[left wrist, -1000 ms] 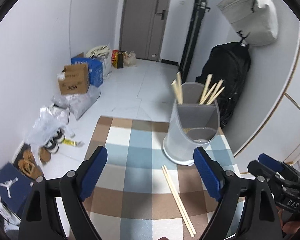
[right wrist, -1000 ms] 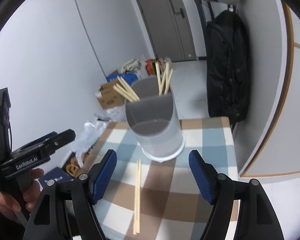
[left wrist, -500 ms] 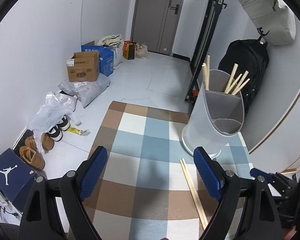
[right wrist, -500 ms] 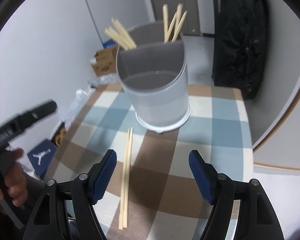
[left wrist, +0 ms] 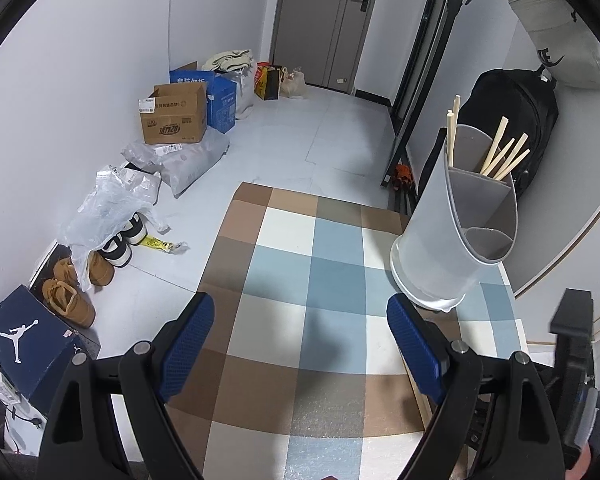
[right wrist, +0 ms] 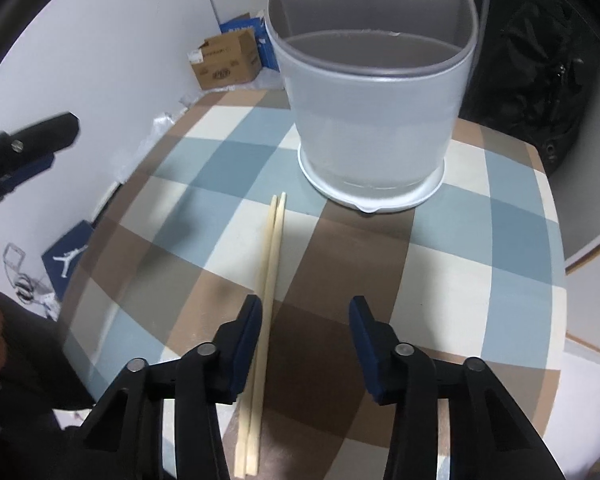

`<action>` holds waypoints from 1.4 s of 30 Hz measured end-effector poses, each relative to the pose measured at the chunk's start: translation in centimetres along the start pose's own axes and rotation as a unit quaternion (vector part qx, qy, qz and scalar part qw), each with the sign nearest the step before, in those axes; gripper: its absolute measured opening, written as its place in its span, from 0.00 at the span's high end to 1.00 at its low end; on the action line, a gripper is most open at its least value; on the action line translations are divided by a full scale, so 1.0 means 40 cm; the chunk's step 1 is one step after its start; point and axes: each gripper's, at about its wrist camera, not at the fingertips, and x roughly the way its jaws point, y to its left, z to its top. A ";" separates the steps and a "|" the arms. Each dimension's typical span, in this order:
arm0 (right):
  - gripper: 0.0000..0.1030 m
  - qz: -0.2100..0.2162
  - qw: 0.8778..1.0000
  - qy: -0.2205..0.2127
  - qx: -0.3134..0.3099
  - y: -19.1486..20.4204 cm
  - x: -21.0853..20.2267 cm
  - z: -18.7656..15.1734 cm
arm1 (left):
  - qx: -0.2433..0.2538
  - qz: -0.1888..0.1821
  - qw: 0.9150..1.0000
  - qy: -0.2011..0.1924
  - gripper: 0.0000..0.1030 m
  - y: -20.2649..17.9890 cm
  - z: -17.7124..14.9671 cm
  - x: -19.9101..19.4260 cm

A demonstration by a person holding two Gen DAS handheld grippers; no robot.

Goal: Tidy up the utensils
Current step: 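Move both open tools back down to the last chopsticks on the rug, then close the right tool on one of the last chopsticks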

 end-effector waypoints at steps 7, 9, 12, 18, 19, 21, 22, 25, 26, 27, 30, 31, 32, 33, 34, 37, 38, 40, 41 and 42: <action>0.67 -0.002 1.000 0.009 -0.012 0.009 0.020 -0.003 | 0.003 -0.001 1.000 0.003 0.17 0.008 0.004 0.003; 0.67 -0.005 1.000 0.009 -0.017 0.011 0.019 -0.001 | 0.003 -0.001 1.000 0.003 0.17 0.009 0.005 0.003; 0.67 -0.006 1.000 0.008 -0.020 0.012 0.019 0.004 | 0.001 -0.002 1.000 0.006 0.17 0.011 0.005 0.005; 0.67 -0.023 0.999 0.010 -0.048 0.043 0.037 0.021 | -0.002 0.002 1.000 0.004 0.17 0.014 0.007 0.001; 0.67 -0.029 0.998 0.009 -0.054 0.049 0.041 0.023 | -0.004 0.001 1.000 0.004 0.17 0.016 0.009 0.000; 0.67 -0.038 0.997 0.007 -0.060 0.057 0.046 0.027 | -0.006 0.002 1.000 0.004 0.17 0.020 0.010 0.001; 0.67 -0.039 0.997 0.006 -0.061 0.059 0.048 0.029 | -0.007 0.003 1.000 0.005 0.17 0.022 0.011 0.001; 0.70 -0.041 0.998 0.008 -0.057 0.061 0.055 0.046 | -0.012 0.003 1.000 0.005 0.17 0.027 0.011 0.000; 0.72 -0.043 0.997 0.008 -0.056 0.062 0.060 0.057 | -0.014 0.004 1.000 0.005 0.17 0.029 0.012 0.000; 0.72 -0.044 0.997 0.008 -0.057 0.063 0.063 0.063 | -0.015 0.005 1.000 0.007 0.17 0.031 0.013 0.000; 0.72 -0.043 0.997 0.008 -0.063 0.073 0.081 0.089 | -0.019 0.002 1.000 0.007 0.17 0.040 0.015 -0.002; 0.72 -0.042 0.997 0.007 -0.064 0.077 0.086 0.093 | -0.018 0.004 1.000 0.006 0.17 0.041 0.016 -0.002; 0.72 -0.043 0.997 0.006 -0.066 0.080 0.091 0.102 | -0.017 0.007 1.000 0.005 0.17 0.042 0.017 -0.002; 0.72 -0.043 0.997 0.005 -0.066 0.082 0.094 0.106 | -0.017 0.009 1.000 0.003 0.17 0.044 0.016 -0.002; 0.75 -0.042 0.997 0.005 -0.065 0.084 0.096 0.110 | -0.017 0.010 1.000 0.004 0.17 0.048 0.016 0.000; 0.90 -0.039 0.997 0.003 -0.060 0.085 0.100 0.114 | -0.025 0.007 1.000 0.007 0.17 0.061 0.017 0.005; 0.95 -0.036 0.998 0.003 -0.059 0.084 0.099 0.112 | -0.027 0.007 1.000 0.008 0.17 0.065 0.016 0.006; 0.95 -0.029 0.998 0.004 -0.052 0.079 0.100 0.111 | -0.033 0.003 0.999 0.010 0.17 0.075 0.014 0.008; 0.95 -0.019 0.999 0.004 -0.047 0.076 0.098 0.110 | -0.035 0.002 0.999 0.013 0.17 0.079 0.013 0.011; 0.95 -0.013 0.999 0.004 -0.044 0.075 0.096 0.112 | -0.037 0.002 0.999 0.017 0.17 0.081 0.011 0.015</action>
